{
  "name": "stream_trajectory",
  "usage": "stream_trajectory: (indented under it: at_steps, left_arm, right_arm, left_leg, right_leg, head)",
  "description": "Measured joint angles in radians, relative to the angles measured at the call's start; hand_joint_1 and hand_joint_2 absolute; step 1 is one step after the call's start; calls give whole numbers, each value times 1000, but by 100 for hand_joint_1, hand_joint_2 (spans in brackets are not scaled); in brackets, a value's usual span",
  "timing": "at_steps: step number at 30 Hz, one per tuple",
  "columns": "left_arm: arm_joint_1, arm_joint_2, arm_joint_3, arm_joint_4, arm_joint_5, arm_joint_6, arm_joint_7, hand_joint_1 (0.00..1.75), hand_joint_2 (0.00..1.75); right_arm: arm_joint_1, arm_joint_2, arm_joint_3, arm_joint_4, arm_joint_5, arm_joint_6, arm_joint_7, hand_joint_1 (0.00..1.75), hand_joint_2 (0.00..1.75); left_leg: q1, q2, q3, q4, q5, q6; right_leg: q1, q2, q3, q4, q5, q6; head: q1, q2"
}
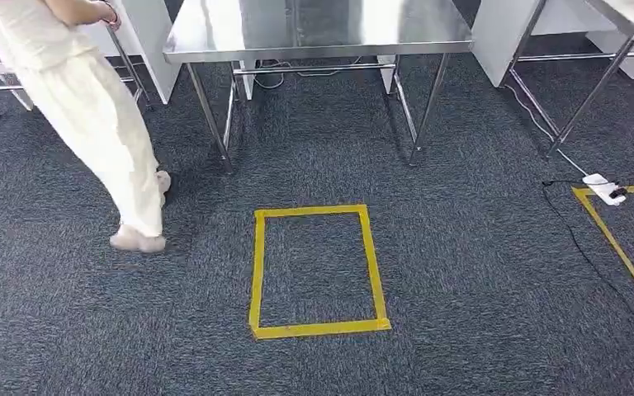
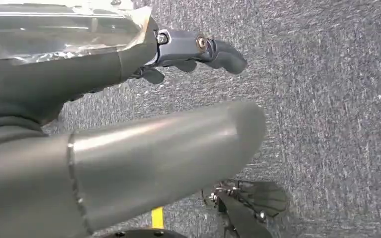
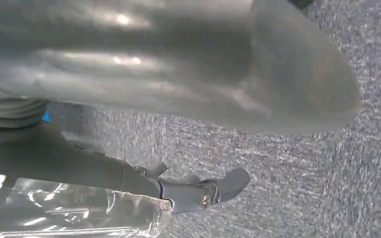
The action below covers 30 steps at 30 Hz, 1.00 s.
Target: Take the parts from the cabinet and place them on the table.
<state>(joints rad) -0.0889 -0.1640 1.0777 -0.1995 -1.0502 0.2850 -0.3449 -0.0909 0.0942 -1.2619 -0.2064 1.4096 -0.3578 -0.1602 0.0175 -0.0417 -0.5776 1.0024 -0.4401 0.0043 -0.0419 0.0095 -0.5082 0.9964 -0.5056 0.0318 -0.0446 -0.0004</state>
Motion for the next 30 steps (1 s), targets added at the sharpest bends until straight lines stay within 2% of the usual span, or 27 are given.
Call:
stream_trajectory:
  at_steps: [1,3,4,5,6,8,9,10,11,12,13,14,15,16,17,18,19,20,21,22,23,24,25,26,27,29,30]
  left_arm:
    - [0,0,0,0,-1,1,0,0,0]
    - [-1,-1,0,0,-2,1,0,0,0]
    - [0,-2,0,0,-4,1,0,0,0]
    - [1,-3,0,0,-5,1,0,0,0]
    - [2,-3,0,0,-5,1,0,0,0]
    - [2,-3,0,0,-5,2,0,0,0]
    - [1,-3,0,0,-6,2,0,0,0]
    - [-1,-2,0,0,-8,3,0,0,0]
    - [-3,-2,0,0,-8,4,2,0,0]
    - [-5,-2,0,0,-8,8,3,0,0]
    - [-5,-3,0,0,-8,8,7,0,0]
    - [-4,-3,0,0,-8,9,8,0,0]
    - [-4,-4,0,0,-8,10,8,0,0]
    - [-3,-8,0,0,-8,10,5,0,0]
    - [-5,-8,0,0,-7,11,1,0,0]
    - [-6,-10,0,0,-7,11,-2,0,0]
    - [-6,-11,0,0,-7,10,-4,0,0]
    - [-4,-13,0,0,-7,10,-5,0,0]
    - [-2,-13,0,0,-7,10,-5,0,0]
    - [0,-13,0,0,-7,10,-5,0,0]
    - [1,-15,0,0,-6,10,-5,0,0]
    - [1,-15,0,0,-5,11,-4,0,0]
    - [0,-16,0,0,-5,13,-4,0,0]
    - [0,-15,0,0,-5,14,-3,0,0]
    - [0,-16,0,0,-4,17,-3,0,0]
    - [4,-15,0,0,-3,18,-3,0,0]
    - [5,-13,1,0,-3,18,-3,0,0]
  right_arm:
    - [-1,0,3,0,0,0,0,0,0]
    - [2,-2,5,0,0,0,0,0,0]
    - [4,-2,5,0,0,0,0,0,0]
    - [6,-2,5,0,0,0,0,0,0]
    - [6,-2,5,0,0,1,0,0,0]
    - [4,-2,5,0,0,1,0,0,0]
    - [3,-2,5,0,0,2,0,0,0]
    - [3,0,5,0,0,4,0,0,0]
    - [3,0,5,0,-1,5,0,0,0]
    - [3,-2,5,0,0,7,3,0,0]
    - [3,-3,6,0,0,11,4,0,0]
    - [2,-2,7,0,0,13,4,0,0]
    - [1,-2,11,0,2,15,2,0,0]
    - [1,-7,11,0,2,15,-3,0,0]
    - [2,-7,11,0,1,16,-8,0,0]
    - [4,-7,11,0,0,16,-12,0,0]
    - [8,-10,11,0,-1,16,-13,0,0]
    - [11,-11,11,0,-2,16,-15,0,0]
    - [14,-12,11,0,-1,16,-16,0,0]
    - [15,-13,11,0,0,16,-17,0,0]
    - [15,-16,11,0,2,16,-17,0,0]
    - [14,-18,12,0,5,16,-17,0,0]
    - [14,-19,12,0,6,16,-17,0,0]
    - [13,-19,12,0,6,16,-17,0,0]
    - [12,-19,13,0,8,16,-17,0,0]
    - [10,-19,13,0,8,16,-17,0,0]
    - [10,-14,13,0,8,16,-17,0,0]
  left_leg:
    - [-1,20,-15,34,-34,-4]
    - [0,33,-83,184,-124,-12]
    - [0,36,-117,262,-157,-13]
    - [0,38,-136,305,-164,-13]
    - [0,39,-133,301,-153,-10]
    - [-2,43,-63,171,-77,4]
    - [-8,60,-7,68,-34,18]
    - [-21,111,25,3,-34,36]
    - [-23,111,23,2,-31,36]
    - [-29,100,20,3,-32,39]
    - [-31,93,19,2,-31,40]
    - [-33,83,17,-1,-28,44]
    - [-20,70,30,-26,-12,51]
    - [-22,66,33,-35,-6,51]
    - [-20,57,31,-36,0,60]
    - [-20,46,27,-36,1,60]
    - [-20,33,24,-36,2,61]
    - [-21,22,23,-35,3,61]
    - [-21,10,22,-34,4,59]
    - [-20,-2,23,-33,5,58]
    - [-20,-14,23,-30,4,57]
    - [-19,-26,22,-23,2,53]
    - [-19,-36,17,-14,-1,48]
    - [-29,-45,11,-1,-7,39]
    - [-27,-50,8,-1,-7,34]
    - [-24,-62,2,-4,-2,26]
    - [-23,-67,-1,1,-1,23]
  right_leg:
    - [2,-4,4,0,2,-4]
    - [8,-19,-2,1,5,-12]
    - [11,-28,-5,1,5,-12]
    - [14,-37,-6,1,5,-12]
    - [16,-44,-6,1,4,-12]
    - [20,-58,-3,1,4,-13]
    - [23,-64,-1,1,3,-13]
    - [21,-69,0,0,3,-13]
    - [33,-77,-2,0,1,-9]
    - [23,-83,-2,-1,1,-8]
    - [22,-92,1,-3,2,-6]
    - [23,-101,5,-9,3,1]
    - [36,-105,-1,-6,-2,7]
    - [27,-71,-7,20,-18,6]
    - [28,-41,-36,81,-53,-3]
    - [26,-25,-73,159,-89,-9]
    - [25,-18,-115,245,-122,-10]
    - [25,-17,-144,304,-137,-6]
    - [25,-16,-151,314,-130,3]
    - [25,-15,-132,272,-104,15]
    - [23,-12,-95,193,-66,27]
    - [19,5,-42,84,-22,38]
    - [13,41,-6,7,1,40]
    - [21,43,-10,-1,-2,26]
    - [21,30,-12,-1,-1,14]
    - [27,18,-2,0,3,2]
    - [10,6,-4,-3,9,-7]
  head:
    - [-3,0]
    - [-4,0]
    - [-5,0]
    - [-5,0]
    - [-5,0]
    - [-5,0]
    - [-6,0]
    - [-4,0]
    - [-2,0]
    - [-7,0]
    - [-6,0]
    - [-7,0]
    - [-6,0]
    - [-3,0]
    - [-2,0]
    - [3,0]
    - [4,0]
    - [5,0]
    - [6,0]
    - [6,0]
    - [6,0]
    - [7,0]
    - [8,0]
    - [11,0]
    - [9,0]
    - [10,0]
    - [10,0]
